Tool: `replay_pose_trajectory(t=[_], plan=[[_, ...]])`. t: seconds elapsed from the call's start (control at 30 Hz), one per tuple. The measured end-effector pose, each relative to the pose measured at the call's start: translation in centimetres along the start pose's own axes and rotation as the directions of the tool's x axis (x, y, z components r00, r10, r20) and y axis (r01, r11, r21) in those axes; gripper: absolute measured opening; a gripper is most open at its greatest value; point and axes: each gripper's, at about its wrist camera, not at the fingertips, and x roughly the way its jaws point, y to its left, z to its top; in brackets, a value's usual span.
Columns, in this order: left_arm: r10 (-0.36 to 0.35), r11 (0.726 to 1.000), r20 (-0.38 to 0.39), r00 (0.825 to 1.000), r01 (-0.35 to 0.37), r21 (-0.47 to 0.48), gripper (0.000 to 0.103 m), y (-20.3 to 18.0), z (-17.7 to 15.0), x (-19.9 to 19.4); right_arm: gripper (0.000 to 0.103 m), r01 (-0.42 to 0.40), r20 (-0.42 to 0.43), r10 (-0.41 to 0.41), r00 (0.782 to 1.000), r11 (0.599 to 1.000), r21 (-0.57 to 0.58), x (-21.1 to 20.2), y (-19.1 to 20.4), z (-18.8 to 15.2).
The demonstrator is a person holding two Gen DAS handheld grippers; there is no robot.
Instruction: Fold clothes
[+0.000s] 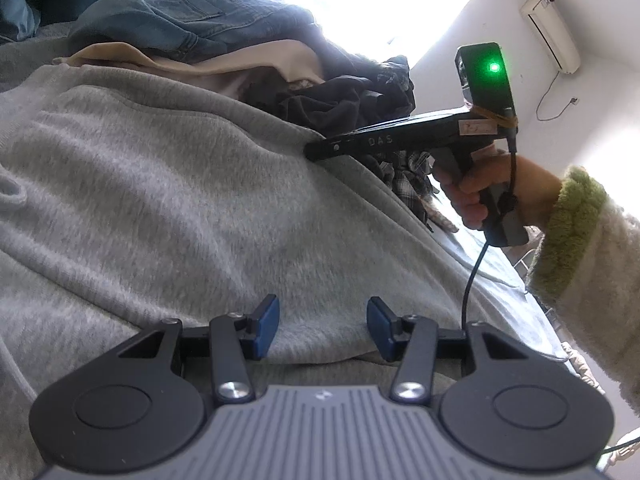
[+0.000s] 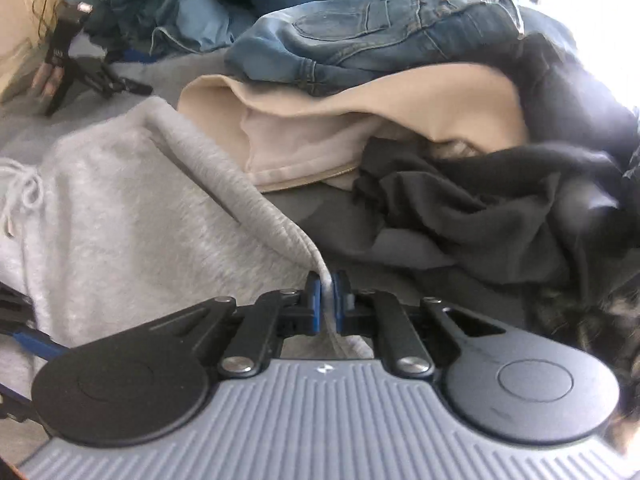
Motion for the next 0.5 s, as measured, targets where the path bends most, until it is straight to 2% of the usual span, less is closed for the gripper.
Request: replay_pose_trajectory(t=[0.17, 0.23, 0.3, 0.37, 0.5], plan=[[0.011, 1.0, -0.001, 1.0, -0.011, 0.015, 0.05, -0.1, 0.0, 0.2, 0.007, 0.046, -0.026, -0.047, 0.999, 0.999, -0.012, 2.3, -0.1, -1.2], [0.01, 1.0, -0.001, 1.0, -0.01, 0.013, 0.05, -0.1, 0.0, 0.1, 0.02, 0.085, -0.002, -0.085, 0.996, 0.996, 0.016, 3.0, -0.5, -1.7], [0.008, 1.0, 0.0, 1.0, -0.008, 0.011, 0.05, -0.1, 0.0, 0.1, 0.046, 0.14, 0.019, -0.141, 0.99, 0.989, 0.057, 3.0, -1.2, -1.8], [0.006, 1.0, 0.0, 1.0, -0.006, 0.008, 0.05, -0.1, 0.0, 0.0, 0.045, 0.176, 0.039, -0.18, 0.983, 0.98, 0.087, 2.5, -1.4, -1.3], [0.002, 1.0, 0.0, 1.0, -0.002, 0.001, 0.05, 0.0, -0.1, -0.2, 0.046, 0.23, 0.139, -0.239, 0.961, 0.97, 0.081, -0.6, -0.1, 0.4]])
